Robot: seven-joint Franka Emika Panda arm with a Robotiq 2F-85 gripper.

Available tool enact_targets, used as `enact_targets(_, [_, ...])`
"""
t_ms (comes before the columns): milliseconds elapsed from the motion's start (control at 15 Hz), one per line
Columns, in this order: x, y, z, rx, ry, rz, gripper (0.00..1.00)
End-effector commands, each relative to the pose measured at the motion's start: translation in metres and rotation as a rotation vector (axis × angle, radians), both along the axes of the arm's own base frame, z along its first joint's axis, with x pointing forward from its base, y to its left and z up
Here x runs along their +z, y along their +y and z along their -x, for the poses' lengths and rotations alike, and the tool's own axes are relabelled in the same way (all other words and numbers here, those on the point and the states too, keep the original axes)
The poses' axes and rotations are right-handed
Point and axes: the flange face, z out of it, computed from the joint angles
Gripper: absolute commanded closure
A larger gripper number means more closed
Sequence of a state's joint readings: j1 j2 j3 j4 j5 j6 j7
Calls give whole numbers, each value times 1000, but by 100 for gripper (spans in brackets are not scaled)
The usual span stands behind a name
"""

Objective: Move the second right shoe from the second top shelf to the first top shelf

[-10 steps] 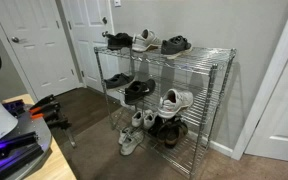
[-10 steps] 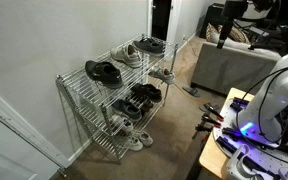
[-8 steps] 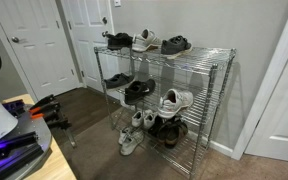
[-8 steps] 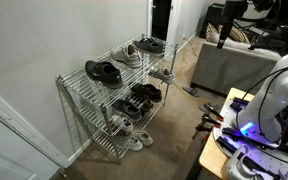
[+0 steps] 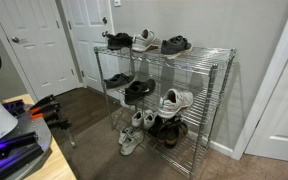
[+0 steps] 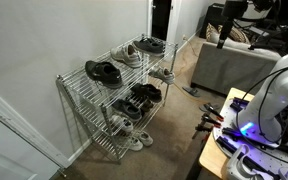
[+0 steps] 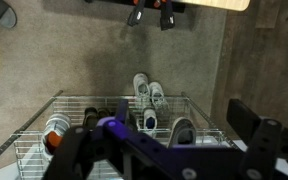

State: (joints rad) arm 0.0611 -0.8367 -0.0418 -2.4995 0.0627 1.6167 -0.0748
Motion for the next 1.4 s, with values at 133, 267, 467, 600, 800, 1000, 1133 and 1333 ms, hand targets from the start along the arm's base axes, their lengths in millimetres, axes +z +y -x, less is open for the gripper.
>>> enact_targets(133, [-24, 6, -32, 1, -32, 34, 0])
enact_targets(267, [-35, 5, -42, -1, -48, 24, 0])
enact_targets(467, [-16, 3, -40, -24, -95, 11, 0])
enact_targets(600, [-9, 11, -41, -15, -109, 9, 0])
enact_targets(800, [-34, 37, -44, 130, -47, 32, 0])
enact_targets(1000, [-31, 36, -62, 82, -77, -142, 0])
enact_targets(1133, [-62, 69, -80, 163, -70, -210, 0])
enact_targets(1333, [-111, 102, -121, 293, -40, -269, 0])
